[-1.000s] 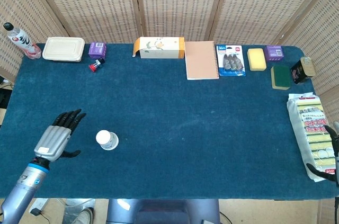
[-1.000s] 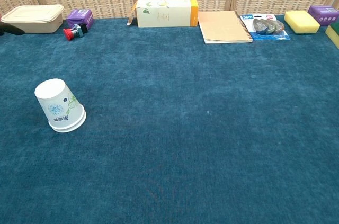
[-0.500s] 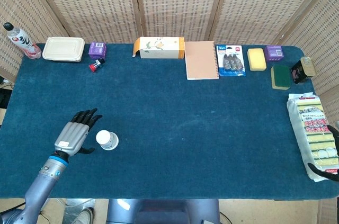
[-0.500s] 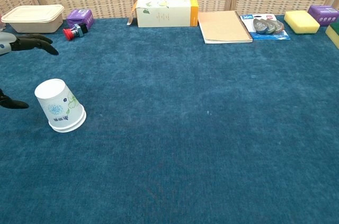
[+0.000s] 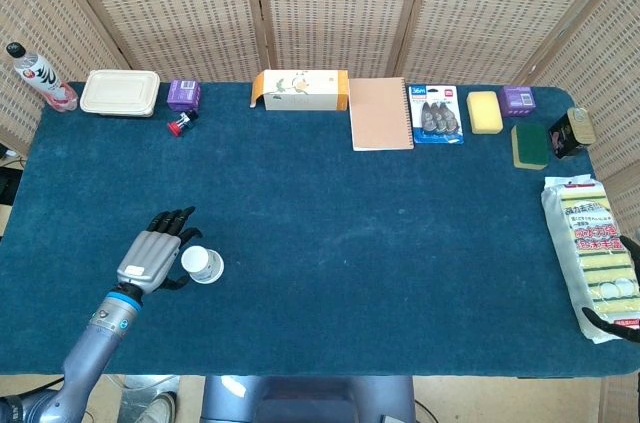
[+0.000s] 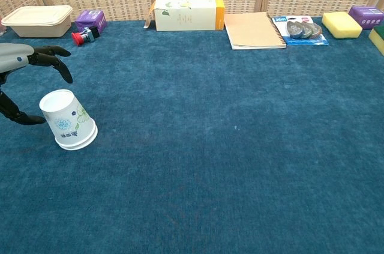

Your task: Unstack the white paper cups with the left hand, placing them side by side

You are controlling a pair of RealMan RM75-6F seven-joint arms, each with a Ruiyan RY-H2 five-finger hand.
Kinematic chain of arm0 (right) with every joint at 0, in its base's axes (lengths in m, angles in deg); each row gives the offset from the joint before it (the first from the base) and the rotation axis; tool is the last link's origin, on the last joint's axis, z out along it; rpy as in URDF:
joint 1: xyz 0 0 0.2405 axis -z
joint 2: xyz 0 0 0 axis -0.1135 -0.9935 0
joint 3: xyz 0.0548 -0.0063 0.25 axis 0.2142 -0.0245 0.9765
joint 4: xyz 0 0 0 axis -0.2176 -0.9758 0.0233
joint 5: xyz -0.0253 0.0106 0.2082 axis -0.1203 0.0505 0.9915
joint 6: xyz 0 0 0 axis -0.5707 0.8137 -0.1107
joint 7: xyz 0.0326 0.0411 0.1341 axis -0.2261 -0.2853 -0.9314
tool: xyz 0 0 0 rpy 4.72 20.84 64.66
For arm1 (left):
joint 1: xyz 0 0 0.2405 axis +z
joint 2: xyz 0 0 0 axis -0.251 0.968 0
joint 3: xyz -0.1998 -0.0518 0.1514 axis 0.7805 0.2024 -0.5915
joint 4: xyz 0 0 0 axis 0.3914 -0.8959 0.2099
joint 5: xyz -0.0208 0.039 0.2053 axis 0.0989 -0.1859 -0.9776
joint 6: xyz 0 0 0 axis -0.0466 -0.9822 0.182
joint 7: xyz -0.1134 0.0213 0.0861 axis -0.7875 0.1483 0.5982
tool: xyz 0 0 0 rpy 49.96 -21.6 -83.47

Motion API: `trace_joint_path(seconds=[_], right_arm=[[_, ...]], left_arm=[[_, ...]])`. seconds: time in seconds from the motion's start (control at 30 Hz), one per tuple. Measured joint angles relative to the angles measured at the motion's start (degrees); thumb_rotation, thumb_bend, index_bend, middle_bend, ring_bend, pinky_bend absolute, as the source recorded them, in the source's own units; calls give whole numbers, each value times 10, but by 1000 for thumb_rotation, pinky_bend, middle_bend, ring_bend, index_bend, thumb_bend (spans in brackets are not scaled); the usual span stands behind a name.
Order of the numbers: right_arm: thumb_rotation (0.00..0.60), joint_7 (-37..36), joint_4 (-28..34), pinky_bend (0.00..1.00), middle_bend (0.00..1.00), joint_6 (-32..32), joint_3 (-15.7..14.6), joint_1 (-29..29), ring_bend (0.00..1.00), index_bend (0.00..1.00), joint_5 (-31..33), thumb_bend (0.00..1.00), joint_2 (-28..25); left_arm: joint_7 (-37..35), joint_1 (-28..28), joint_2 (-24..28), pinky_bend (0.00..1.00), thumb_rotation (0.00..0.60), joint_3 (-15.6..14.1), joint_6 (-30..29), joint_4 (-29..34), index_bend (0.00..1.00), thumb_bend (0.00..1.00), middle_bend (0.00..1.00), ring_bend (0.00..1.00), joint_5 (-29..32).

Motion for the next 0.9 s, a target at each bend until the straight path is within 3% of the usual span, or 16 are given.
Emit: trace_joint_path(seconds=[0.6, 0.9], right_arm=[[600, -8, -4, 0, 0, -2, 1, -1, 0, 56, 2, 24, -1], [600, -8, -3, 0, 0, -1, 1, 0, 0, 56, 3, 24, 0]], left_arm=[[-3, -11, -3, 49, 600, -7, -21, 2, 387, 256, 0, 0, 10], [-34, 3, 28, 49, 600, -8, -52, 34, 386, 256, 0, 0, -26]])
